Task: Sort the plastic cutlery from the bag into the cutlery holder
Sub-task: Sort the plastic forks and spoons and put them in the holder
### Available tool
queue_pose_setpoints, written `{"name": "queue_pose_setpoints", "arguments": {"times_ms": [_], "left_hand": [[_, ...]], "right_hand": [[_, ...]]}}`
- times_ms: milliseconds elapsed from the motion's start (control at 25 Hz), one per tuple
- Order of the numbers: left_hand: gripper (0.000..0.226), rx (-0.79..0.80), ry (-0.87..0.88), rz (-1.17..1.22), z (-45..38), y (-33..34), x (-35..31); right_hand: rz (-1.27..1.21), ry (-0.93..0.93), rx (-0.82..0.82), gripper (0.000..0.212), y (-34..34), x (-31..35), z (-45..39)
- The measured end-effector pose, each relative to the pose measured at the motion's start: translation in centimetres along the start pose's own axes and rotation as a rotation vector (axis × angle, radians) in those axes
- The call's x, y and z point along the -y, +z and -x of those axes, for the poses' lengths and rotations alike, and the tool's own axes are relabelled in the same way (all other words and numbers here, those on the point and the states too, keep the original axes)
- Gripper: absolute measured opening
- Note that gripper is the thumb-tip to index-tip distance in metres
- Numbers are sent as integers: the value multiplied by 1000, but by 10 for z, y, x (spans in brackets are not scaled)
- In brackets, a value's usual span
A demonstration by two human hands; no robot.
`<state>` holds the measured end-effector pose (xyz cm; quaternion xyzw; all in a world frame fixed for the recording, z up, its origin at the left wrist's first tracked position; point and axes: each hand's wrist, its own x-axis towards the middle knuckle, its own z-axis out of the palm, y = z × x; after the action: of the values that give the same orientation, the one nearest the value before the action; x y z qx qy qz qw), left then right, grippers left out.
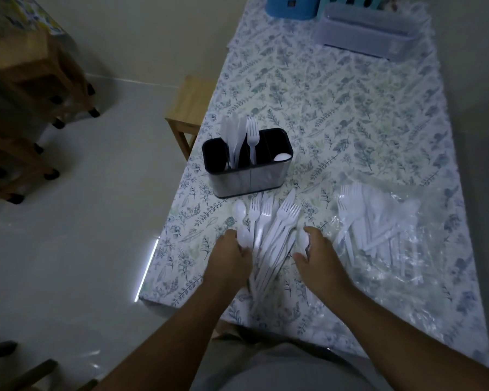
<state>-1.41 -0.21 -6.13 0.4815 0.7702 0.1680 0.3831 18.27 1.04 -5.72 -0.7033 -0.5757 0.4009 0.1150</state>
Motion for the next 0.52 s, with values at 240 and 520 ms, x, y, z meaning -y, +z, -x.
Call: {"name": "queue_pose_setpoints", "arguments": {"times_ms": [240,520], "left_hand": [[39,-155,227,-255,9,-3,-15],[26,-45,291,-320,12,11,-18]], "right_hand": [[406,-325,-15,44,-6,16,2],[573,-267,-29,40,-21,-3,-3]]}}
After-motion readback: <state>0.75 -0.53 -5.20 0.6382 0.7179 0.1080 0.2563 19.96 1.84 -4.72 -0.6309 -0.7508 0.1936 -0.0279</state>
